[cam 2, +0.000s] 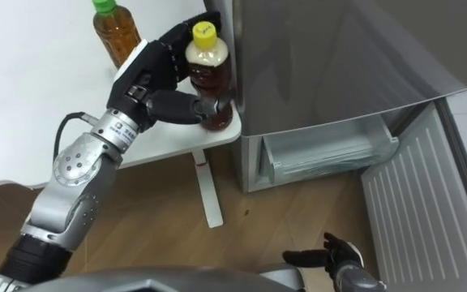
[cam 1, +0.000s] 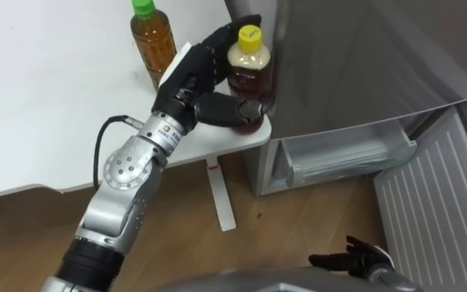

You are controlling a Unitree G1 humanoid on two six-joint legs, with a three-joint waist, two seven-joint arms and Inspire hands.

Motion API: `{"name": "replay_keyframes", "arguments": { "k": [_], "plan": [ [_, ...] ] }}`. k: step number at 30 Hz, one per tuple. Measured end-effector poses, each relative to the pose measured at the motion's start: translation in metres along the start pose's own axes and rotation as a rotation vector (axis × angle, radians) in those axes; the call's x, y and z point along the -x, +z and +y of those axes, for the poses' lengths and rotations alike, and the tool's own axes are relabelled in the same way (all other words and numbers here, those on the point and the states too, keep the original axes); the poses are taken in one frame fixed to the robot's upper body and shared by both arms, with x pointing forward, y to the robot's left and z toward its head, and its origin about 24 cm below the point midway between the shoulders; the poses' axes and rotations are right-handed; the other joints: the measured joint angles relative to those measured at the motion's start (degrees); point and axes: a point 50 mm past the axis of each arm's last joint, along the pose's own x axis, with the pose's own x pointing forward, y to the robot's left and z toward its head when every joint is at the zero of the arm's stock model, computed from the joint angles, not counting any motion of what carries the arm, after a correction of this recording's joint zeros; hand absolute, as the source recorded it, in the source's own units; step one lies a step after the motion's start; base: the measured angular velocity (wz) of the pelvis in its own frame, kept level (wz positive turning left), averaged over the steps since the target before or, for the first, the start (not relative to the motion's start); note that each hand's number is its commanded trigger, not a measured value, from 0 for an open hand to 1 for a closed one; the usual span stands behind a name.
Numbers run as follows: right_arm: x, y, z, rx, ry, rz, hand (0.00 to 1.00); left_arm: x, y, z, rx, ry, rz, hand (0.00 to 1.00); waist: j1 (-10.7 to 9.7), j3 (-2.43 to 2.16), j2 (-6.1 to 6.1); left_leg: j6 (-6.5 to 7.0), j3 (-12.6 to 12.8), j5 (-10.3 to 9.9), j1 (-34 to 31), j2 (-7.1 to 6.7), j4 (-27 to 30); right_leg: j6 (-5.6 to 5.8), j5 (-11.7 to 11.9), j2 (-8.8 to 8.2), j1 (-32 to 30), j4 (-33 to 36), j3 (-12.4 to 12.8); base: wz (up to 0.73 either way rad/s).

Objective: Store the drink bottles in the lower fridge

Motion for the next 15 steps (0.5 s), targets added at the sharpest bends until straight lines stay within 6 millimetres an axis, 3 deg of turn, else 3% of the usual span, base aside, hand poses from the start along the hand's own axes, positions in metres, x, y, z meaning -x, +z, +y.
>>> {"name": "replay_keyframes", "arguments": {
  "k": [15],
  "plan": [
    [0.0, -0.0006, 0.0, 0.001, -0.01, 0.003, 0.0, -0.0011, -0.0021, 0.0001, 0.004, -0.001, 0.016, 1.0, -1.0, -0.02, -0.13, 0.0, 0.2, 0.0, 0.3, 0.05, 0.0, 0.0, 0.0, 0.0, -0.1, 0.1, 0.1, 0.0]
  ]
}}
